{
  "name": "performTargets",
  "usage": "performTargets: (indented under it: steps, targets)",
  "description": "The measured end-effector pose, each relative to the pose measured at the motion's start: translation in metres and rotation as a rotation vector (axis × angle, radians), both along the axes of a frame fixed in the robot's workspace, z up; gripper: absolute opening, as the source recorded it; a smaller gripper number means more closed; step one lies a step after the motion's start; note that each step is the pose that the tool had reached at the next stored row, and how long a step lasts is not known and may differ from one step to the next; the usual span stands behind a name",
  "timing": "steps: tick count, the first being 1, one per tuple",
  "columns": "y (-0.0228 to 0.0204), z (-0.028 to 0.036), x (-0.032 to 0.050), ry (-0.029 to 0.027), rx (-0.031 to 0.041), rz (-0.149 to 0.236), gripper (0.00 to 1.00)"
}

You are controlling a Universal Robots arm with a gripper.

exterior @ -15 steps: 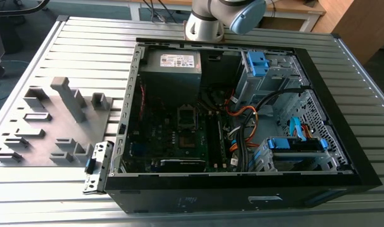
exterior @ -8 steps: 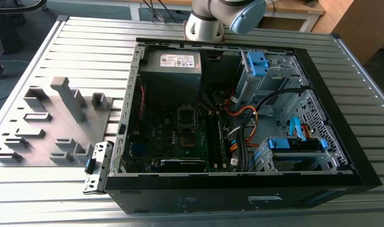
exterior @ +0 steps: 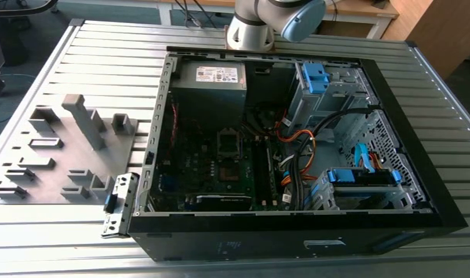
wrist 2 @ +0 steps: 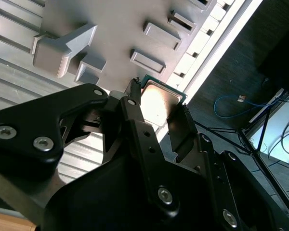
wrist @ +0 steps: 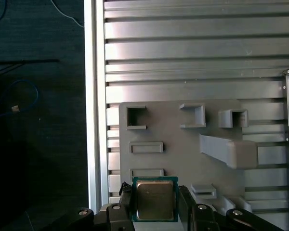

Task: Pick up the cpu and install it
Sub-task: 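Pick up the cpu and move it towards the insertion slot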

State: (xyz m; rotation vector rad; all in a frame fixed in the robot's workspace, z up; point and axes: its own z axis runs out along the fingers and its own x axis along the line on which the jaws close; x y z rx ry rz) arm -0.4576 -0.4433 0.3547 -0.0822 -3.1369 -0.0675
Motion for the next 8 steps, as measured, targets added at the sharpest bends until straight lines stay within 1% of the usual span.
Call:
performTargets:
  steps: [4,8]
  targets:
    - [0.0,-0.0001,0.003,-0.0002,0.0001,0.0,0.47]
    - [0.0,-0.0002,0.0081,-0.0002,0.0001,0.0,0.47]
